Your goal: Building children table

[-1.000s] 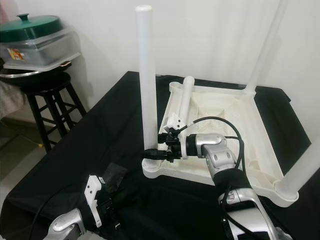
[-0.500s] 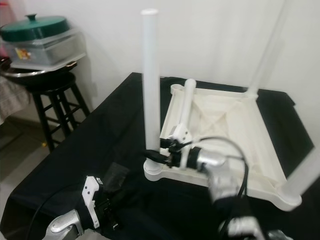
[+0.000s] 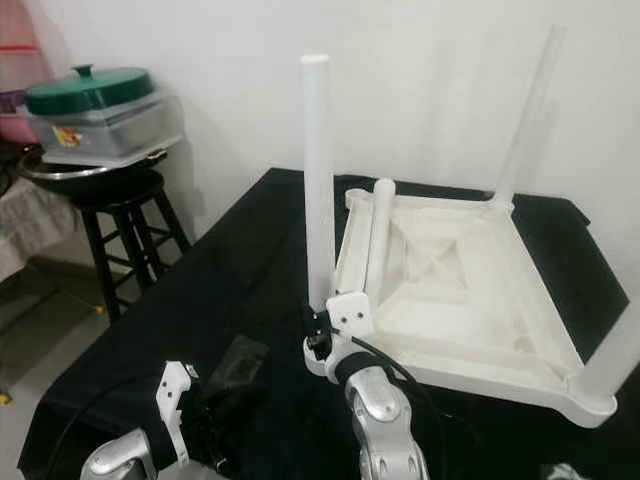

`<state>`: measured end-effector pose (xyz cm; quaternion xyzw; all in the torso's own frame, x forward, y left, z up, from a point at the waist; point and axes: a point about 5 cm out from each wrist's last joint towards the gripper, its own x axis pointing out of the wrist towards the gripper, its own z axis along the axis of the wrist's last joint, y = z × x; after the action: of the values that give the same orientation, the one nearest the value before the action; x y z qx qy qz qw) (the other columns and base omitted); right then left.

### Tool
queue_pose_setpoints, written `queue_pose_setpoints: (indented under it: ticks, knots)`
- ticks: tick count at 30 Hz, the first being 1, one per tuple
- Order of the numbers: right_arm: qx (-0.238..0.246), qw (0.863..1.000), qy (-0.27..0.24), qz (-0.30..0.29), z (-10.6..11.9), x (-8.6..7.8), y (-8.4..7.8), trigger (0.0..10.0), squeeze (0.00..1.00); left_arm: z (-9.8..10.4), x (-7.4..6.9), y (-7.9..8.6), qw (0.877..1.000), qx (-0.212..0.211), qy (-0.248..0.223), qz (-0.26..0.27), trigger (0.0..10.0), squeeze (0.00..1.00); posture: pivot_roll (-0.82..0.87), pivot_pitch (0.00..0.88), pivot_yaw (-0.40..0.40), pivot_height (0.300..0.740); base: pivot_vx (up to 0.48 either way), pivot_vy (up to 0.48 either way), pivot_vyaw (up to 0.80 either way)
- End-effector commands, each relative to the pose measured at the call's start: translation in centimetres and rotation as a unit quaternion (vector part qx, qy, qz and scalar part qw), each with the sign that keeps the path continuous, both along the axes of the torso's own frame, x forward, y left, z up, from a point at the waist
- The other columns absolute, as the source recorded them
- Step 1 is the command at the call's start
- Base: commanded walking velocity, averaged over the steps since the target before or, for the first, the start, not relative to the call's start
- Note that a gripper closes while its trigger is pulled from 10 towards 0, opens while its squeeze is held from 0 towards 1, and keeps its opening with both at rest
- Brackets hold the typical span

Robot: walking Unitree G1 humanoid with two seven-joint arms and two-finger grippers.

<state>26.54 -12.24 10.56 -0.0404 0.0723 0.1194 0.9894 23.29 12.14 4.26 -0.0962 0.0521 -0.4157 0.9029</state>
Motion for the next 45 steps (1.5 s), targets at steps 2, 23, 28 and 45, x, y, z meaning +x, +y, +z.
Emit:
queue_pose_setpoints:
  ticks: [2, 23, 28, 45]
  knots:
    - [-0.002, 0.995, 0.095, -0.031, -3.0, -0.7, -1.7, 10.0, 1.0, 0.2, 0.1, 0.2, 1.0, -0.003, -0.001, 0.004, 10.0, 0.0, -0.04, 0.0, 0.031, 0.74, 0.0, 0.0, 0.0]
    - [-0.032, 0.913, -0.001, 0.407, 5.8, 4.4, -5.3, 9.1, 0.0, 0.6, 0.7, -0.2, 1.0, -0.006, -0.004, 0.01, 10.0, 0.0, 0.01, 0.0, 0.024, 0.74, 0.0, 0.0, 0.0]
    - [-0.01, 0.894, 0.009, 0.449, 6.4, 5.4, -5.3, 0.0, 0.0, 0.5, 0.8, -0.1, 1.0, -0.005, -0.004, 0.011, 10.0, 0.0, 0.01, 0.0, 0.023, 0.74, 0.0, 0.0, 0.0]
    - [-0.007, 0.981, 0.114, 0.16, -2.5, 3.4, -2.2, 0.0, 0.0, 0.3, 0.3, -0.1, 1.0, -0.009, -0.003, 0.012, 10.0, 0.0, 0.0, 0.0, -0.015, 0.74, 0.0, 0.0, 0.0]
